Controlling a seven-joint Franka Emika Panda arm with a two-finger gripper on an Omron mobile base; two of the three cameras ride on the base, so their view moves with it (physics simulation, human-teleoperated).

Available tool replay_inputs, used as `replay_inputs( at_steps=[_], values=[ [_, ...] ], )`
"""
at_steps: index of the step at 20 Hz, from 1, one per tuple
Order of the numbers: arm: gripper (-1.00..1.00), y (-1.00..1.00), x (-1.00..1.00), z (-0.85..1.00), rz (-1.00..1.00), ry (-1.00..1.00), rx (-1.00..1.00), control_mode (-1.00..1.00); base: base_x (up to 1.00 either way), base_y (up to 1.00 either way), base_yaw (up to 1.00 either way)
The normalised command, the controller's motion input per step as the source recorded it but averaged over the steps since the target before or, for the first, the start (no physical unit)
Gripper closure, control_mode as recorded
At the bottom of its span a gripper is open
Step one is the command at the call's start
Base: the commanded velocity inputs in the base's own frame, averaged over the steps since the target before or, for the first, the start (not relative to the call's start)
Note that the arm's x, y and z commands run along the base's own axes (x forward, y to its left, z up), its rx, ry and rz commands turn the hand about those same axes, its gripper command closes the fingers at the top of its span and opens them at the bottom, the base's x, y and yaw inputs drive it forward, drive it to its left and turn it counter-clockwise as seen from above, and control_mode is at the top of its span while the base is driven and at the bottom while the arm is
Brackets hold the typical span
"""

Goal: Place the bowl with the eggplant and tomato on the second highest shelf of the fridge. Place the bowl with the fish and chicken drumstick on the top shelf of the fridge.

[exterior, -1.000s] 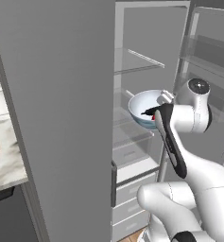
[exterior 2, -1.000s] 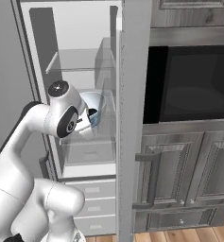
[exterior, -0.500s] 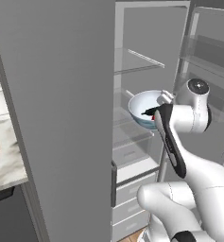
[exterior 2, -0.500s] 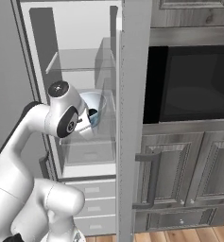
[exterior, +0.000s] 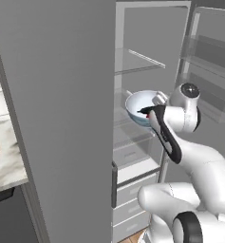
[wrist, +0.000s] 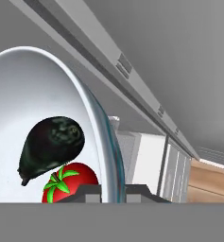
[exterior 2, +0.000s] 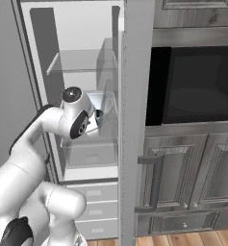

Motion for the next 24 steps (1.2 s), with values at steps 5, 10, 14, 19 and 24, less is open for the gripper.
replay_inputs(
  at_steps=[5,10,14,19,24],
  values=[
    [1.0,0.03,0.58,-0.18,0.0,0.0,0.01,-1.0,0.0,0.0,0.0],
    [1.0,0.38,0.55,-0.04,0.0,0.0,-0.01,-1.0,0.0,0.0,0.0],
    [1.0,0.09,0.59,0.0,0.0,-0.02,0.0,-1.0,0.0,0.0,0.0],
    [1.0,0.01,0.66,-0.07,0.0,0.0,0.0,-1.0,0.0,0.0,0.0],
    [1.0,0.24,0.59,-0.25,0.0,0.0,0.0,-1.0,0.0,0.0,0.0]
  ],
)
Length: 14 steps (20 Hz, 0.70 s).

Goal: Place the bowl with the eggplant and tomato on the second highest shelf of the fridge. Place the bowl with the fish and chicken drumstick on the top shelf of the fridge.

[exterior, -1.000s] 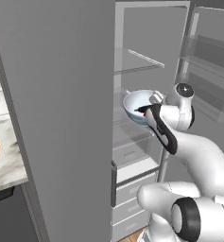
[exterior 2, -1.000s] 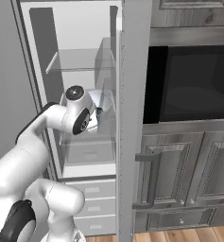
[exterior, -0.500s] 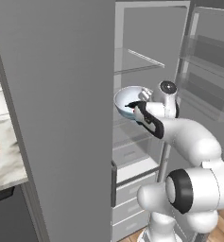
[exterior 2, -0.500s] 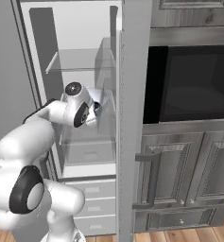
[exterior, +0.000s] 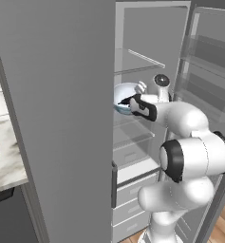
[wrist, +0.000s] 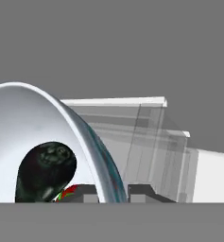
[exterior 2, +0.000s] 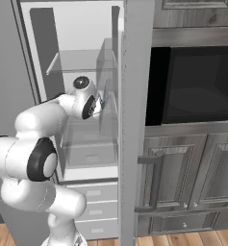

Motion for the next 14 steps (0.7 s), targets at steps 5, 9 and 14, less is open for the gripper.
replay_inputs(
  at_steps=[5,9,14],
  values=[
    [1.0,0.38,0.43,-0.22,-0.02,0.0,0.0,-1.0,0.0,0.0,0.0],
    [-1.0,0.28,0.22,-0.1,-0.08,-0.01,0.0,-1.0,0.0,0.0,0.0],
    [-1.0,0.23,-0.5,-0.08,-0.13,-0.36,0.0,-1.0,0.0,0.0,0.0]
  ],
)
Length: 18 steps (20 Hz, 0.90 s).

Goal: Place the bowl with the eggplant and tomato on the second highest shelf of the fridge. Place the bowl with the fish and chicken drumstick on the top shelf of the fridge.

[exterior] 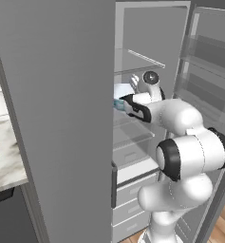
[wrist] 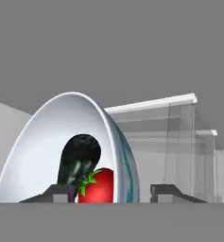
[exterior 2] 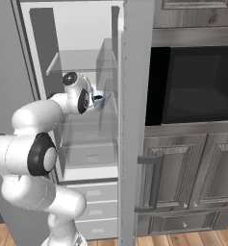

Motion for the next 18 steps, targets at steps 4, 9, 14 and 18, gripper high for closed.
replay_inputs(
  at_steps=[4,9,14,18],
  values=[
    [-1.0,0.15,-0.66,0.34,-0.12,-0.3,0.0,-1.0,0.0,0.0,0.0],
    [-1.0,0.04,-1.0,0.68,-0.1,-0.14,0.03,-1.0,0.0,0.0,0.0],
    [-1.0,0.0,-1.0,1.0,-0.11,-0.04,0.06,-1.0,0.0,0.0,0.0],
    [-1.0,0.0,-1.0,0.67,-0.03,0.03,0.12,-1.0,0.0,0.0,0.0]
  ],
)
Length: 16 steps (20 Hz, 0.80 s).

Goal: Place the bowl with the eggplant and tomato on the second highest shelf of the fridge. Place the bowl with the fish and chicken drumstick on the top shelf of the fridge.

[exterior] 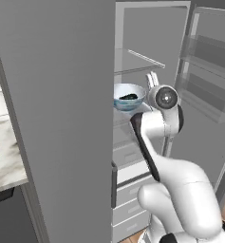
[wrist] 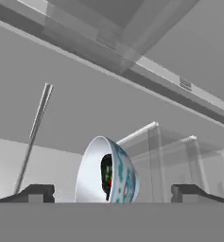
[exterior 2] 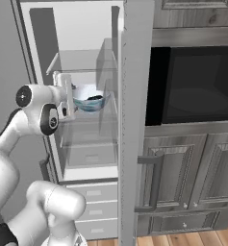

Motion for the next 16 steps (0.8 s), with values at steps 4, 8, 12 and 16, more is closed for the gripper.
replay_inputs(
  at_steps=[4,8,12,16],
  values=[
    [-1.0,0.0,-1.0,0.44,0.04,0.18,0.11,-1.0,0.0,0.0,0.0],
    [-1.0,0.05,-1.0,0.0,0.22,0.18,0.09,-1.0,0.0,0.0,0.0],
    [-1.0,0.13,-0.89,0.07,0.12,0.19,0.0,-1.0,0.0,0.0,0.0],
    [-1.0,0.02,-0.08,0.01,0.01,0.04,0.0,-1.0,0.0,0.0,0.0]
  ],
)
